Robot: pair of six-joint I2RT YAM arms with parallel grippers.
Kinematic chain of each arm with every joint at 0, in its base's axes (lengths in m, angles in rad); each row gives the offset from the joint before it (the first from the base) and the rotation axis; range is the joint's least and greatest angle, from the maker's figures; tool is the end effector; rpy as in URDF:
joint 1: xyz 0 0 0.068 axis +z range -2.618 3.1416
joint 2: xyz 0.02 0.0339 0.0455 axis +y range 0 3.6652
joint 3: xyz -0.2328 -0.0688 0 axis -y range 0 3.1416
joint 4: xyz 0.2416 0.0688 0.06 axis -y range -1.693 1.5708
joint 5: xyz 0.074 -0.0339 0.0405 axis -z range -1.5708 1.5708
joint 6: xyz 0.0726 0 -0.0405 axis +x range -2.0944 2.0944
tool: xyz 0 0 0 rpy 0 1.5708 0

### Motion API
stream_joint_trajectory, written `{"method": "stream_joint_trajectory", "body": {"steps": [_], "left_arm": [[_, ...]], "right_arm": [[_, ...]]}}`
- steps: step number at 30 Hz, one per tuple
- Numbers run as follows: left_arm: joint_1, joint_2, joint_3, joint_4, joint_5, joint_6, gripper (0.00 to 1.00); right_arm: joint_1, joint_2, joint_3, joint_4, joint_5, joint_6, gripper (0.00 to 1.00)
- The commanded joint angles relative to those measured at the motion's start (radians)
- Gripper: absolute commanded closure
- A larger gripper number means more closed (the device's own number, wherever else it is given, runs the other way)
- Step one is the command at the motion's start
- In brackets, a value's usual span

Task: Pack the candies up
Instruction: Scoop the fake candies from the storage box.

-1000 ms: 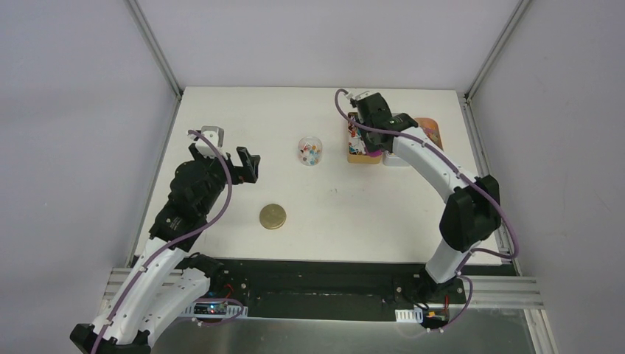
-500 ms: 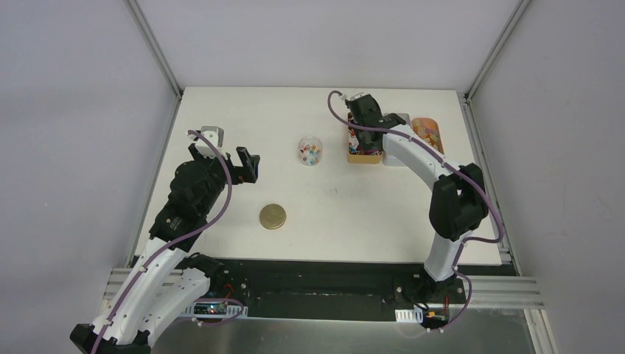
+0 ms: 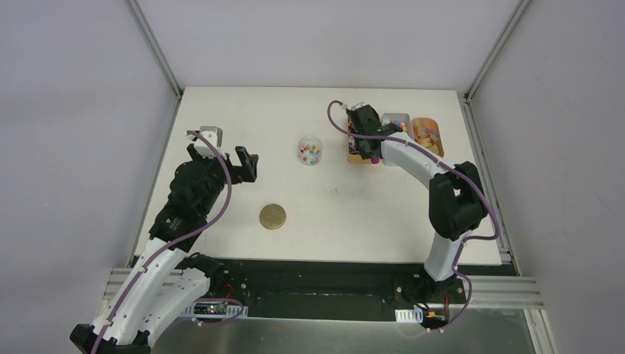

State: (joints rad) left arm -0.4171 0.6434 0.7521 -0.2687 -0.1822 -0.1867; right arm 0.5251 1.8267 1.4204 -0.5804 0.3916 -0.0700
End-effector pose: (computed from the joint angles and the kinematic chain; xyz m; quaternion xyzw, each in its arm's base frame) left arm 0.1982 -0.0734 0.3159 0.0286 0.7600 -0.1258 0.6370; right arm 0.3621 0.1777 0.1806 -0.2218 0.9145 -0.1178 0.3172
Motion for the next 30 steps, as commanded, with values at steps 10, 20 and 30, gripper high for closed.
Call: {"method": "stream_joint_trajectory", "body": {"steps": [10,20,30], "left_arm": [[0.006,-0.014,-0.013,0.035,-0.018,0.023,0.01],[0.006,-0.015,-0.013,0.036,-0.017,0.023,0.01],[0.006,-0.016,-0.014,0.036,-0.022,0.026,0.01]], "right_arm": [[-0.019,0.035,-0.058,0.155,-0.01,0.017,1.0],[-0.03,0.007,-0.139,0.226,-0.005,0.029,1.0],[-0.054,-0.107,-0.218,0.289,-0.001,0.021,1.0]]}}
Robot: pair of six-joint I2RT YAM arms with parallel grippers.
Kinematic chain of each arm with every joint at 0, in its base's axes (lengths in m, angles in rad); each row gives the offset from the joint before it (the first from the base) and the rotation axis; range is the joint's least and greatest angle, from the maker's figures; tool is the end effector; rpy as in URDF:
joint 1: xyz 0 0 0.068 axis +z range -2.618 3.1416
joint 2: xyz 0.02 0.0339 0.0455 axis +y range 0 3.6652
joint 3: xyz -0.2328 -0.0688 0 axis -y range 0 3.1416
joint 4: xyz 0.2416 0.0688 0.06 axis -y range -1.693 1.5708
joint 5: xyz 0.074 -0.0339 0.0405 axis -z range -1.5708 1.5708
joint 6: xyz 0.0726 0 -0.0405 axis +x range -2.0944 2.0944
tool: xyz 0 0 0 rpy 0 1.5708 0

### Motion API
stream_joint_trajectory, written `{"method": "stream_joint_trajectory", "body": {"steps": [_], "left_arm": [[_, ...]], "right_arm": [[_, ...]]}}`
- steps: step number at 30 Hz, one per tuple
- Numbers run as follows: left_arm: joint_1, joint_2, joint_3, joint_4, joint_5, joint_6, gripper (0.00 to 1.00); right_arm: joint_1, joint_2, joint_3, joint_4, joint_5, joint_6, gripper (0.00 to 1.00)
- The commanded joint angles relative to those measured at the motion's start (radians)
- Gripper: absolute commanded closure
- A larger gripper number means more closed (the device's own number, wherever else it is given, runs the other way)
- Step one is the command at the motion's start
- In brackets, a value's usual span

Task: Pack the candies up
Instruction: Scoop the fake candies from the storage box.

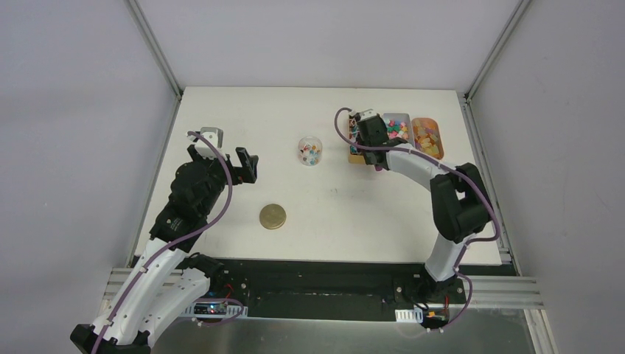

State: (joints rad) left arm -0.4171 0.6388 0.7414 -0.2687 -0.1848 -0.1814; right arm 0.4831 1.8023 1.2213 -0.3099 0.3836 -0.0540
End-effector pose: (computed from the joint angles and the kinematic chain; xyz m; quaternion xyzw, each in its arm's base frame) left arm 0.1980 -0.0731 0.3127 0.0302 0.7618 -0.1223 0.6354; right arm 0.3643 0.1604 0.1477 -0.1843 0.9092 -0.1059 0.3581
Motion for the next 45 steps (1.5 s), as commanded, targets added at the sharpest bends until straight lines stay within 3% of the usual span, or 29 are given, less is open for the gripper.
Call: {"method": "stream_joint_trajectory", "body": {"steps": [1,31,45], "left_arm": [[0.006,-0.011,-0.004,0.035,-0.02,0.02,0.01],[0.006,-0.05,-0.008,0.035,-0.064,0.023,0.01],[0.006,-0.084,-0.01,0.034,-0.122,0.015,0.01]], "right_arm": [[-0.013,-0.094,-0.023,0.018,0.007,0.0,1.0],[-0.018,-0.427,-0.233,0.09,-0.088,-0.196,1.0],[-0.015,-0.559,-0.275,0.141,-0.21,-0.421,1.0]]}}
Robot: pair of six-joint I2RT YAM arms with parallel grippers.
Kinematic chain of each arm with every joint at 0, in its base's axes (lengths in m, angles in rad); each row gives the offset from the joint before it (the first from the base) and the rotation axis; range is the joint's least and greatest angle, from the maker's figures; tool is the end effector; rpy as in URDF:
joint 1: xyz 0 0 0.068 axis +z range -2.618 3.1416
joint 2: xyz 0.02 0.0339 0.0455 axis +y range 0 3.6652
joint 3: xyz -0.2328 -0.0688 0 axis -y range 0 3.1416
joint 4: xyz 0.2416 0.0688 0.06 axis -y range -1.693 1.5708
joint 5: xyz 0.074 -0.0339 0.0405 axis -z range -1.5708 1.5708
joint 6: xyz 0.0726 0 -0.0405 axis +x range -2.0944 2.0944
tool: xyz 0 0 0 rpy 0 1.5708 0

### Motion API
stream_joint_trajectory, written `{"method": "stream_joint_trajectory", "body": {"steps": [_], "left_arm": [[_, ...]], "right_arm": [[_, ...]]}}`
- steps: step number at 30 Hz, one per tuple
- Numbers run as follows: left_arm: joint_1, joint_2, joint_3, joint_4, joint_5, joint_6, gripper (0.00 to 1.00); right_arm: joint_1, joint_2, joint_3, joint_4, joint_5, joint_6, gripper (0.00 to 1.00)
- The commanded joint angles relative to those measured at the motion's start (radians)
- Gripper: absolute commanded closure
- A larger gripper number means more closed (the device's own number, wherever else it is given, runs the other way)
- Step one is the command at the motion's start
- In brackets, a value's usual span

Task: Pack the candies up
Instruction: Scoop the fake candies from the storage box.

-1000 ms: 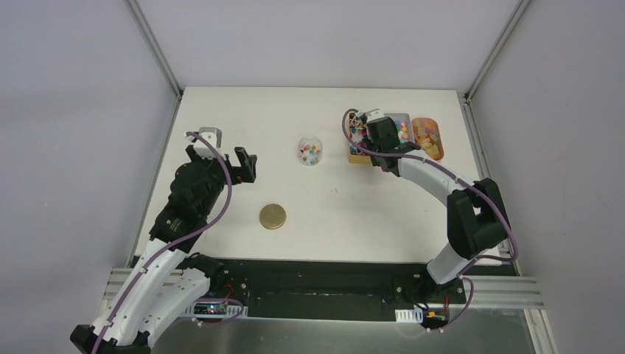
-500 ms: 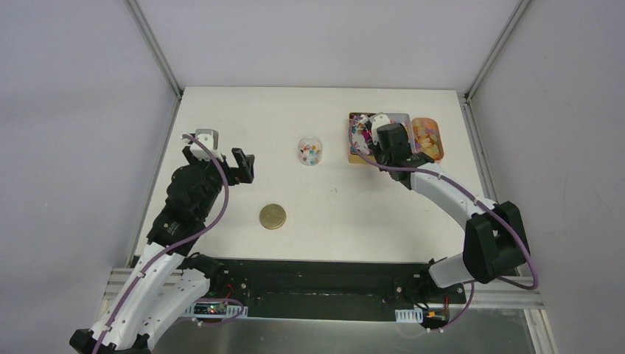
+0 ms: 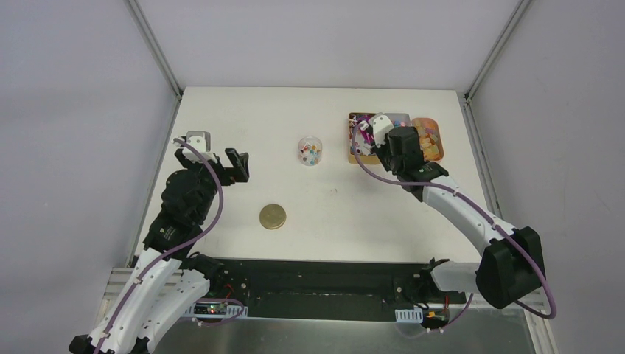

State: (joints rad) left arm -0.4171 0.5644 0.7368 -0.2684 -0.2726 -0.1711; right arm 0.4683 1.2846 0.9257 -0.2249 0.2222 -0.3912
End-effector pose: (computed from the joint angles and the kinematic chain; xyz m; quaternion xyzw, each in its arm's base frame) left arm 0.1855 -0.0608 0.3248 -0.0007 0.7390 -0.0968 0.6667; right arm 0.2949 0.1312 0.2283 -0.3169 0.8175 -0.0794 0.4742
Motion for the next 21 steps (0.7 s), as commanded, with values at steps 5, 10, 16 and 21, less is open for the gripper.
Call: {"method": "stream_joint_trajectory", "body": {"steps": [5,10,16,21], "left_arm": [[0.006,-0.007,-0.005,0.035,-0.031,0.005,0.01],[0.006,-0.004,-0.005,0.034,-0.025,0.002,0.01],[0.006,-0.003,-0.004,0.034,-0.028,0.002,0.01],[0.006,-0.007,-0.005,0.034,-0.03,0.002,0.01]], "right_arm": [[0.005,-0.02,0.07,0.004,-0.059,-0.107,1.0],[0.017,-0.005,0.095,-0.015,-0.081,-0.13,1.0],[0.052,0.023,0.135,-0.033,-0.083,-0.158,1.0],[0.102,0.061,0.178,-0.049,-0.065,-0.189,1.0]]}}
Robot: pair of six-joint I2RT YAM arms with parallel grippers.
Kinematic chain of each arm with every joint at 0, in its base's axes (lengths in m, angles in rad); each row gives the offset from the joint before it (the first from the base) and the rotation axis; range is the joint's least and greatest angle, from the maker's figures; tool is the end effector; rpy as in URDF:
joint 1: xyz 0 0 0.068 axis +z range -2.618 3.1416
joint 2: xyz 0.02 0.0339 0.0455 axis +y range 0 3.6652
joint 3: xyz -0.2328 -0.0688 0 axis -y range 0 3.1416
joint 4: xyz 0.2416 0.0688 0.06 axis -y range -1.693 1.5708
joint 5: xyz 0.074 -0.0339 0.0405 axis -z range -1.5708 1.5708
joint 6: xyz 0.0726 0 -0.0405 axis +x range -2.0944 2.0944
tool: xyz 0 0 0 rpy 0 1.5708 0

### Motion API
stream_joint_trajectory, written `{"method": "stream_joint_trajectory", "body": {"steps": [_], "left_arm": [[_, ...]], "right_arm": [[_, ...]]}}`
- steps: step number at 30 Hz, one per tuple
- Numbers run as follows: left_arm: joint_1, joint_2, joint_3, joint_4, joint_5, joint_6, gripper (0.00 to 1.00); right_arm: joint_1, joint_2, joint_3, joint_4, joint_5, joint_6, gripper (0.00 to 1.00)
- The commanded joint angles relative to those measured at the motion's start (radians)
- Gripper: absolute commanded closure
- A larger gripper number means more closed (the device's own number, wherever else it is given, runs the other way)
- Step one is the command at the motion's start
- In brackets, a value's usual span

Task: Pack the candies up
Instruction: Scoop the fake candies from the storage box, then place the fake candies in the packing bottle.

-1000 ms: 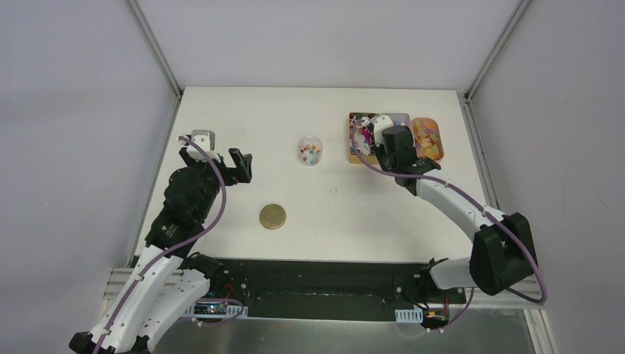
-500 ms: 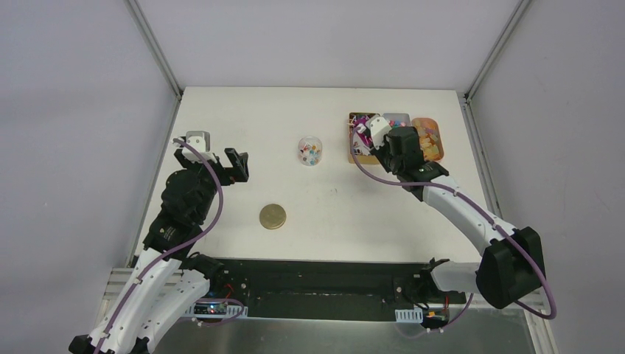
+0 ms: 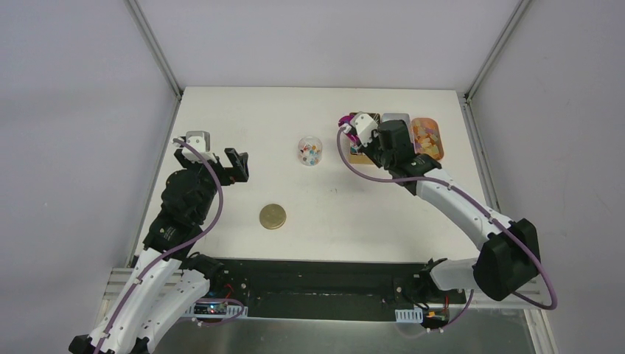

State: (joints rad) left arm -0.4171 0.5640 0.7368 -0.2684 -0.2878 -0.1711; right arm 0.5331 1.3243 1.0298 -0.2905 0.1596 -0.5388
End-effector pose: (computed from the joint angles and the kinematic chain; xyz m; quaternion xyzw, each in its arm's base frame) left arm 0.1856 -0.0597 0.3249 -0.0058 0.7387 -0.0914 0.6677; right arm 0.2929 0.1594 0.2461 -0.4160 0.7743 -0.0716 0.4715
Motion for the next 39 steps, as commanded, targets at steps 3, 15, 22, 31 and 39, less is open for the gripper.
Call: {"method": "stream_joint_trajectory", "body": {"steps": [3,15,22,31,39], "left_arm": [[0.006,-0.003,-0.005,0.034,-0.01,0.002,0.01],[0.006,-0.004,-0.005,0.034,-0.012,0.002,0.01],[0.006,-0.009,-0.007,0.035,-0.017,0.004,0.01],[0.005,-0.01,-0.007,0.035,-0.019,0.004,0.01],[0.006,-0.012,-0.007,0.034,-0.022,0.005,0.01]], "right_arm": [[0.063,0.044,0.099,0.005,0.006,-0.065,1.0],[0.164,0.138,0.169,-0.051,0.078,-0.125,1.0],[0.228,0.21,0.225,-0.099,0.158,-0.193,1.0],[0.288,0.285,0.29,-0.155,0.268,-0.263,1.0],[0.337,0.348,0.333,-0.178,0.345,-0.306,1.0]]}}
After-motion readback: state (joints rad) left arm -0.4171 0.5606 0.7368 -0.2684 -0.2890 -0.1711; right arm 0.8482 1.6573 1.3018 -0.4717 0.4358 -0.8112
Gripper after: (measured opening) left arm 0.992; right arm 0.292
